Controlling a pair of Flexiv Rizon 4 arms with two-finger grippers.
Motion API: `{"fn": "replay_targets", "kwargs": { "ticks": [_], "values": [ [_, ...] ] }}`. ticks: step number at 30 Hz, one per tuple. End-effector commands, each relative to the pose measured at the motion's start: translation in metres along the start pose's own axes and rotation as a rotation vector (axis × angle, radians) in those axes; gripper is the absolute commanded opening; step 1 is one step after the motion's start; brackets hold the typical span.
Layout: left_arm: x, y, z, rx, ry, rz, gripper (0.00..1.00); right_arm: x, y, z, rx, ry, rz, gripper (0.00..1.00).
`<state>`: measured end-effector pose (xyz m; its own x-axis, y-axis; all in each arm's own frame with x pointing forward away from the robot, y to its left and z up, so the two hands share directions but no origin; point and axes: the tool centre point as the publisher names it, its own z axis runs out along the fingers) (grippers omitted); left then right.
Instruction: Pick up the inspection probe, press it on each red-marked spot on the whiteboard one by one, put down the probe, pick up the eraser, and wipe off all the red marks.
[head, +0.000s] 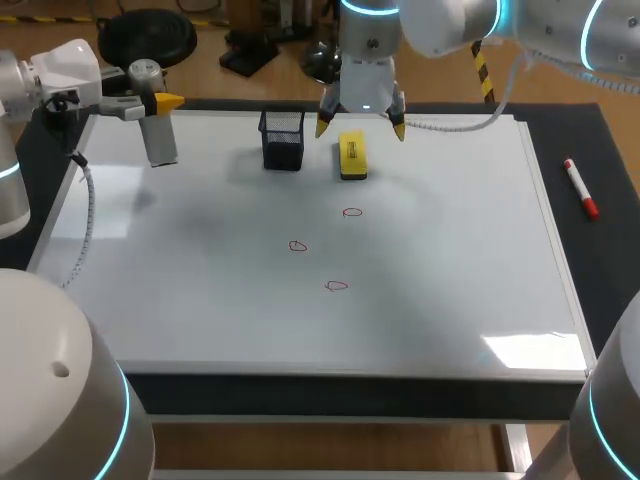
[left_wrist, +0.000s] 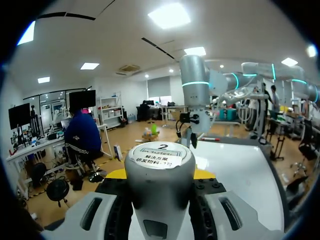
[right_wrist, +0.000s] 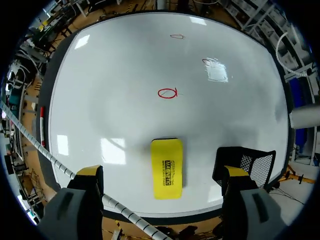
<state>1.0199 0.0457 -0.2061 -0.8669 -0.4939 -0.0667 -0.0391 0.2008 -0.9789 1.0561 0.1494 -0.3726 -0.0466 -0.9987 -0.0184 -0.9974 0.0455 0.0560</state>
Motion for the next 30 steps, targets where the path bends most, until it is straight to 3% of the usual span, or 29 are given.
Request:
{"fn": "replay_targets", "kwargs": {
  "ticks": [1, 18, 30],
  "values": [
    [-0.001, 0.000, 0.000, 0.001, 0.001, 0.001, 0.00, -0.004, -0.006, 0.011, -0.007, 0.026, -0.012, 1.00],
    [-0.001, 0.000, 0.000, 0.001, 0.001, 0.001, 0.00, -0.006, -0.004, 0.038, -0.007, 0.022, -0.118, 1.00],
    [-0.001, 0.000, 0.000, 0.001, 0.001, 0.001, 0.00, -0.001, -0.010, 0.050, -0.023, 0.032, -0.130, 1.00]
  ]
}}
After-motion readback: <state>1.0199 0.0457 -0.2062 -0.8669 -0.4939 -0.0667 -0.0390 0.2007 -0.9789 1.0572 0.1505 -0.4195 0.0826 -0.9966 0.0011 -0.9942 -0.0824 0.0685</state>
